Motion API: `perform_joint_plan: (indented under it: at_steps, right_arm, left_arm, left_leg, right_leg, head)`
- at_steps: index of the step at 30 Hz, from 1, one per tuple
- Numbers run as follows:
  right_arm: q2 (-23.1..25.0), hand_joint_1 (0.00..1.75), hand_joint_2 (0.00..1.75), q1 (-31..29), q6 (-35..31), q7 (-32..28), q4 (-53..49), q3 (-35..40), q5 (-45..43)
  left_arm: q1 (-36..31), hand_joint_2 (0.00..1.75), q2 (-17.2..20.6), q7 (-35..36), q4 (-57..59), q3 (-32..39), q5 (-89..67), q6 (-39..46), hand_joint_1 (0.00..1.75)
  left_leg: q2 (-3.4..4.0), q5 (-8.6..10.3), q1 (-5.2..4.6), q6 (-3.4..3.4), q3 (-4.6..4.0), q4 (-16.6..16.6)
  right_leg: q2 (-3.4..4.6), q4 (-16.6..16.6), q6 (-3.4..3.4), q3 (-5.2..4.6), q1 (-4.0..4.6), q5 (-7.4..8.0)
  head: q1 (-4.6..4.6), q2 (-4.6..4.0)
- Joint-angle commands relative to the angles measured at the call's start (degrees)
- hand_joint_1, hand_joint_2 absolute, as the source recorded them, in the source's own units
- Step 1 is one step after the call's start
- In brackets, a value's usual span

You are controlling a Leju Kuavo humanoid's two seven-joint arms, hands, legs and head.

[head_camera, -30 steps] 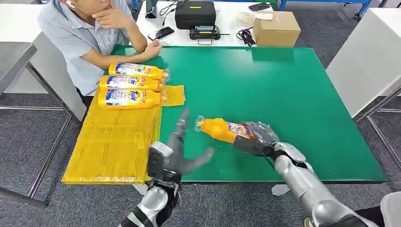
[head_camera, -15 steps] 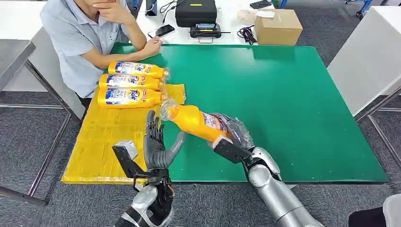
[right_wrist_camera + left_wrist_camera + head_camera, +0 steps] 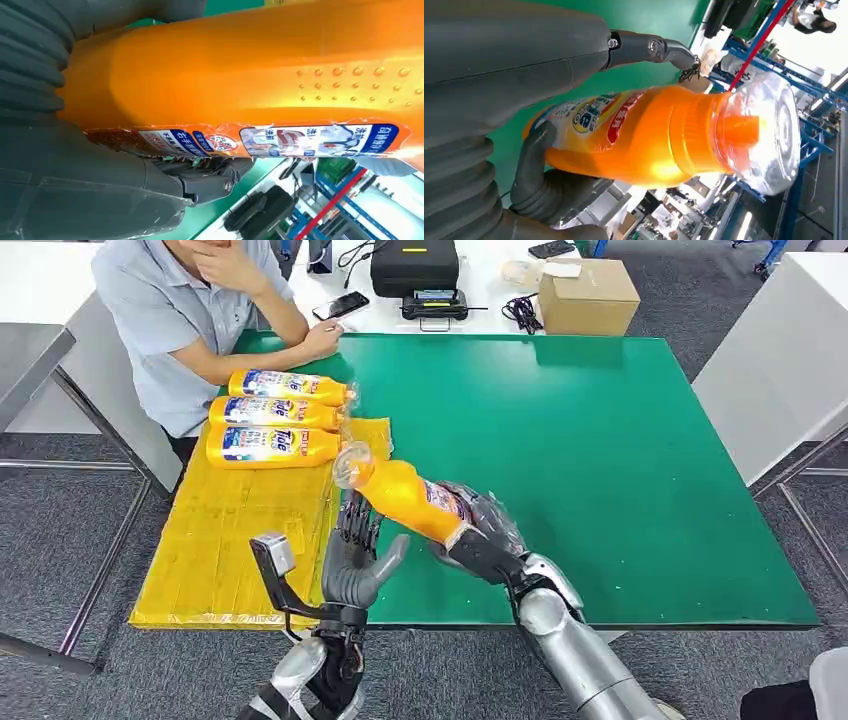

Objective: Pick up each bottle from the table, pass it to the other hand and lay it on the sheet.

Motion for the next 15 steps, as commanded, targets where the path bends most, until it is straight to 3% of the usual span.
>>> perform_joint_plan:
  at_steps: [1, 10, 15]
  right_arm:
    - [0.8, 1.75, 1.75, -4.7, 3.8, -0.2, 7.9, 5.0, -0.2]
    - [2.2, 1.75, 1.75, -5.9, 5.4, -0.4, 9.0, 10.2, 0.7]
    - [1.7, 1.75, 1.75, -5.2, 5.2, -0.7, 8.0, 9.5, -0.3]
  left_arm:
    - [-1.4, 1.75, 2.7, 1.8, -0.7, -1.6, 0.4, -6.8, 0.00]
    - [-4.9, 1.75, 0.6, -0.7, 5.5, -0.3, -3.6, -4.5, 0.00]
    - [-4.1, 1.75, 0.8, -1.2, 4.4, 0.2, -3.9, -4.9, 0.00]
  left_leg:
    - [0.22, -0.10, 0.05, -0.12, 0.22, 0.0]
    - [0.19, -0.11, 0.08, -0.14, 0.24, 0.0]
    - [0.09, -0.08, 0.08, -0.11, 0.19, 0.0]
  right_leg:
    - [0.19, 0.0, -0.14, 0.15, 0.06, -0.03]
    - [0.14, 0.0, -0.17, 0.18, 0.09, -0.06]
    - [0.05, 0.0, -0.13, 0.16, 0.08, -0.06]
  head:
    - [0.00, 0.00]
    - [0.00, 0.00]
    - [0.02, 0.00]
